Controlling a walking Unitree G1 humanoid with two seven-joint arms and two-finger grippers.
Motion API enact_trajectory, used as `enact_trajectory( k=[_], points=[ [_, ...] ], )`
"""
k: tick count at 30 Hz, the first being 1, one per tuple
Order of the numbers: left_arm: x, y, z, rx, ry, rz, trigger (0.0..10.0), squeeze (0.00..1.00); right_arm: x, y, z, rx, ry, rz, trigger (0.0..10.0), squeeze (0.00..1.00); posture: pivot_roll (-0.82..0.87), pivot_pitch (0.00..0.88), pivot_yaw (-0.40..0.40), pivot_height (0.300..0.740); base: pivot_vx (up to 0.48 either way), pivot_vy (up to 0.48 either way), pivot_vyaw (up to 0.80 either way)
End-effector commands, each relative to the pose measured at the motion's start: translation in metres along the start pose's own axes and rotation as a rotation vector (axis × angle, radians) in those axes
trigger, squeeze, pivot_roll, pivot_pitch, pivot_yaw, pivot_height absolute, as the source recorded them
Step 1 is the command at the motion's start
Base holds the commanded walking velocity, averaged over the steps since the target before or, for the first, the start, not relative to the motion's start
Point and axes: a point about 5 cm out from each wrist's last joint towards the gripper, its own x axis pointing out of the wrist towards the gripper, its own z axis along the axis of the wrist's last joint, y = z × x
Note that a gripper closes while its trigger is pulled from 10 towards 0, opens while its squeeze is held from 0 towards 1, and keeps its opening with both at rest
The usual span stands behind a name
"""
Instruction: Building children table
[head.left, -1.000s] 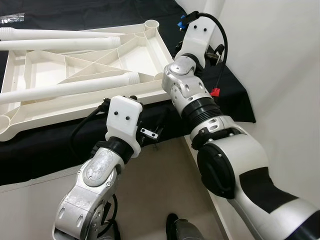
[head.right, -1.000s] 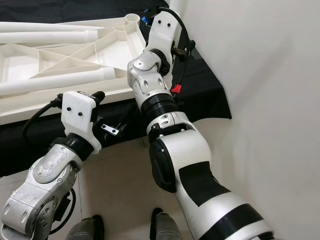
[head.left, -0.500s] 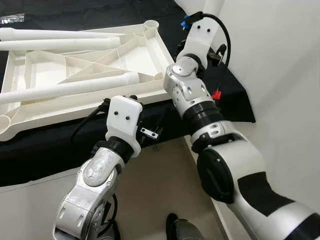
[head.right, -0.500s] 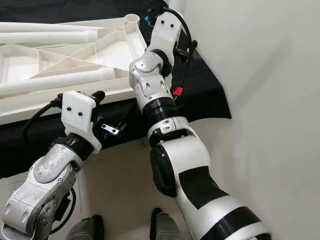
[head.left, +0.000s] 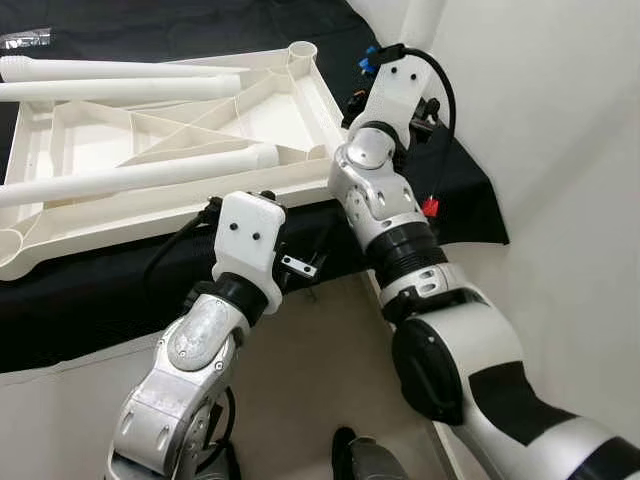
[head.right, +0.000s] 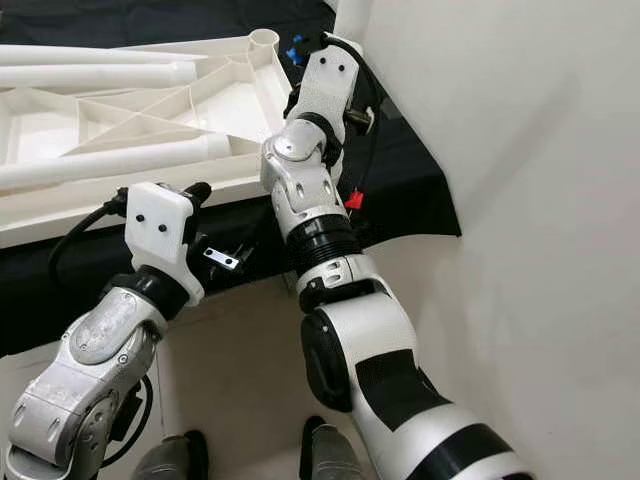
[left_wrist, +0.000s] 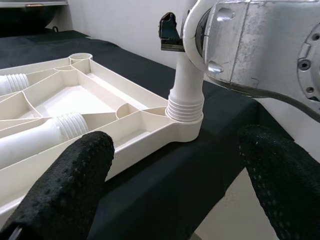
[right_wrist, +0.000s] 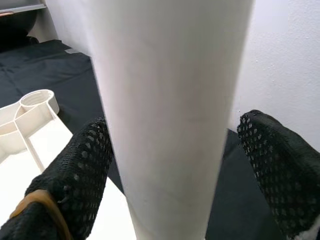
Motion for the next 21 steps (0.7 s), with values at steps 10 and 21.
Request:
enact_trajectory(
  k=[10, 21],
  points=[
    [-0.001, 0.001, -0.002, 0.017, -0.001, -0.008, 10.0, 0.0, -0.004, -0.005, -0.011, 0.006, 0.014, 0.093, 10.0, 1.0, 0.07, 0.245, -0.095, 0.74, 0.0, 0.0, 0.0],
    [0.0, 0.002, -0.003, 0.019, -0.004, -0.007, 10.0, 0.0, -0.006, -0.01, -0.015, 0.012, 0.027, 0.184, 10.0, 1.0, 0.06, 0.249, -0.091, 0.74, 0.0, 0.0, 0.0]
  ],
)
